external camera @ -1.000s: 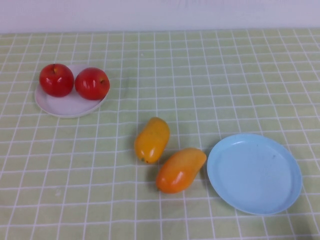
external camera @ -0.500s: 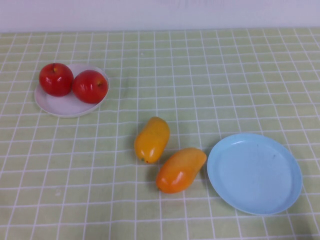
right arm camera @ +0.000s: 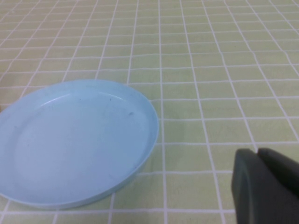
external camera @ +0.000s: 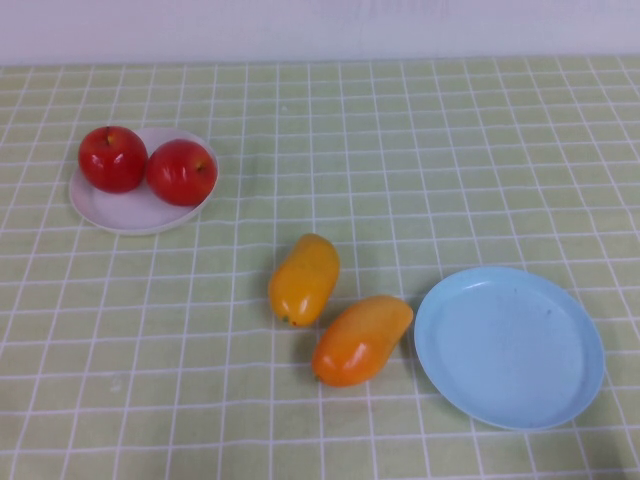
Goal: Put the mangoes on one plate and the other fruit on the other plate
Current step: Put another type of fruit in the right plate
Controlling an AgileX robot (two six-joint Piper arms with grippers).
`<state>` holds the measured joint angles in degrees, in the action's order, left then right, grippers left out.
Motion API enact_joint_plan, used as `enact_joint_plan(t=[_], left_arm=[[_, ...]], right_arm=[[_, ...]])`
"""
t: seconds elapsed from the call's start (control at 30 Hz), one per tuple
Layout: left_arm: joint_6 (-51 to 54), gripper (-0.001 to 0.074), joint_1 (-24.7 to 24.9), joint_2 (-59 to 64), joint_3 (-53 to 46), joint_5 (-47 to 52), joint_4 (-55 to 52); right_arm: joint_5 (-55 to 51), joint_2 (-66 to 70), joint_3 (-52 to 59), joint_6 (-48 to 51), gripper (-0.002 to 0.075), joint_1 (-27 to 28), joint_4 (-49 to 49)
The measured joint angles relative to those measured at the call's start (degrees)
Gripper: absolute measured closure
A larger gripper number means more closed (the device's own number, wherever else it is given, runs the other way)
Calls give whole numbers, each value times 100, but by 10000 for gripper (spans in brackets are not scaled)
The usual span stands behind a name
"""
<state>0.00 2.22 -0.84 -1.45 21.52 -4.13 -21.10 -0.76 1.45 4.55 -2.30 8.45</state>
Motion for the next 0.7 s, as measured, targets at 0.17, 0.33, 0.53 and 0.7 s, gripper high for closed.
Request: enact_joint_plan(t=[0.17,0.33,0.53,0.7], left_arm=[[0,733,0,0,0,0,0],[0,733,0,0,0,8,0],[0,733,0,0,0,8,0],[0,733,0,0,0,8,0]], right_arm=[[0,0,0,0,742,0,0],[0,0,0,0,742,0,14],[0,0,0,0,742,0,14],[190,0,0,0,742,0,23]])
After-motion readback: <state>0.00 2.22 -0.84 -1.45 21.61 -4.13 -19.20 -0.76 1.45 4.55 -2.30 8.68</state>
